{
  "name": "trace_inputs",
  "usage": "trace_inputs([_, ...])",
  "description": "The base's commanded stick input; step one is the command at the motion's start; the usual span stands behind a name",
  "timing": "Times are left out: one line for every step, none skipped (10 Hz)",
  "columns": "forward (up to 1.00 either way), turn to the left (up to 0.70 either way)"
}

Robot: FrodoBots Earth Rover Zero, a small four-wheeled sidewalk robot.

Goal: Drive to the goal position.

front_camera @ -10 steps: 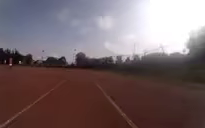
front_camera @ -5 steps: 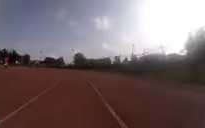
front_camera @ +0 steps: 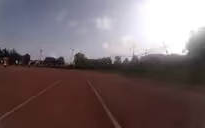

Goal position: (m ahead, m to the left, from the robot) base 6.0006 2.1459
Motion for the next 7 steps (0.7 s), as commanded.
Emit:
trace_inputs([0.7,0.0])
trace_inputs([0.7,0.0])
trace_inputs([0.7,0.0])
trace_inputs([0.7,0.0])
trace_inputs([0.7,0.0])
trace_inputs([0.7,0.0])
trace_inputs([0.7,0.0])
